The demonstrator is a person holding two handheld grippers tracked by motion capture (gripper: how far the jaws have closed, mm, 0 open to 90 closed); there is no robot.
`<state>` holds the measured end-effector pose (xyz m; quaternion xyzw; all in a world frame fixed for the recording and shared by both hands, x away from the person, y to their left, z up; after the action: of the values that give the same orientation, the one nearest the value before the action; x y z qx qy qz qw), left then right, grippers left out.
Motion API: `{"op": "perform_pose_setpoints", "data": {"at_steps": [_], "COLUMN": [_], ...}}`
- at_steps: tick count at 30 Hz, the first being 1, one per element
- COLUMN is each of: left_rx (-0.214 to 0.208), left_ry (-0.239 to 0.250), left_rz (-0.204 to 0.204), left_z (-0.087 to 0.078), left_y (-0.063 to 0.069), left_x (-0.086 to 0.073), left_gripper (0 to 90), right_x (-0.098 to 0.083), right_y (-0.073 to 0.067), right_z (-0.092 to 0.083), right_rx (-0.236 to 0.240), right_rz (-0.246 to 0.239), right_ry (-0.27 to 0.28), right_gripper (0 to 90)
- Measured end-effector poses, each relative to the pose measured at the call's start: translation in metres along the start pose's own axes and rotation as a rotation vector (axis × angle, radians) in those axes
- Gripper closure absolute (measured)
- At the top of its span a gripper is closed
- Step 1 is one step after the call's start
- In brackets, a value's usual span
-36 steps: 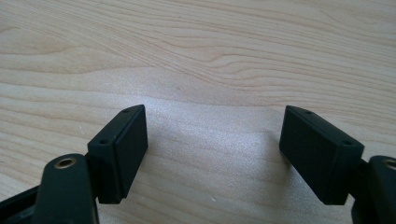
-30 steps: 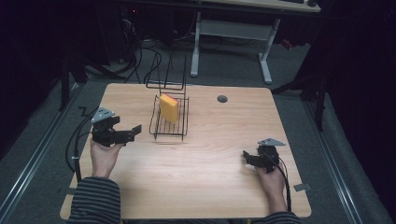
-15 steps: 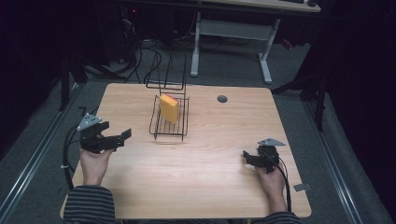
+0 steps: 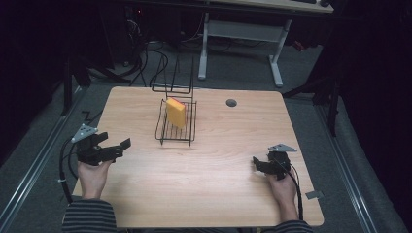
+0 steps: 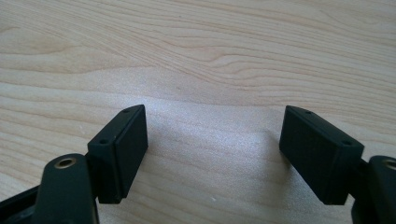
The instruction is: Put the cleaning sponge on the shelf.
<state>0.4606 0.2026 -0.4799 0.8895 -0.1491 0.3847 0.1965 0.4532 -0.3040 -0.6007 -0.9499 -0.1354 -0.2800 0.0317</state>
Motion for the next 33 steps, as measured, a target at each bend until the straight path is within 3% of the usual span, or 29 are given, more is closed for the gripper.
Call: {"op": "perform_pose_setpoints", "data": {"at_steps": [14,33], "left_rx": [0.026,0.053], "left_ry": [-0.017,-0.061], "left_rz": [-0.029,-0.046], "left_z": [0.001,0.017], "left_y": [-0.011,-0.018], "left_x": [-0.017,-0.04], "left_gripper": [4.2,4.7], "right_x": [0.0,0.0], "right_y": [0.0,0.0], "right_z": [0.0,0.0], "right_rx": [0.0,0.0], "right_rz": [0.0,0.0], "right_ry": [0.0,0.0], "right_gripper": [23.7,23.8]}}
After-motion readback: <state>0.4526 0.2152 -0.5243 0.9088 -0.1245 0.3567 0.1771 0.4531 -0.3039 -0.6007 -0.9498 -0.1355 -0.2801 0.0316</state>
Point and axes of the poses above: each handheld gripper's, and its own axes: z roughly forward along the jaws, x roughly out of its top, y roughly to its right, the point moved 10 cm from there along z, roughly forward along the jaws, and after that the axes turned 13 degrees about -y, right-handed, at the moved point
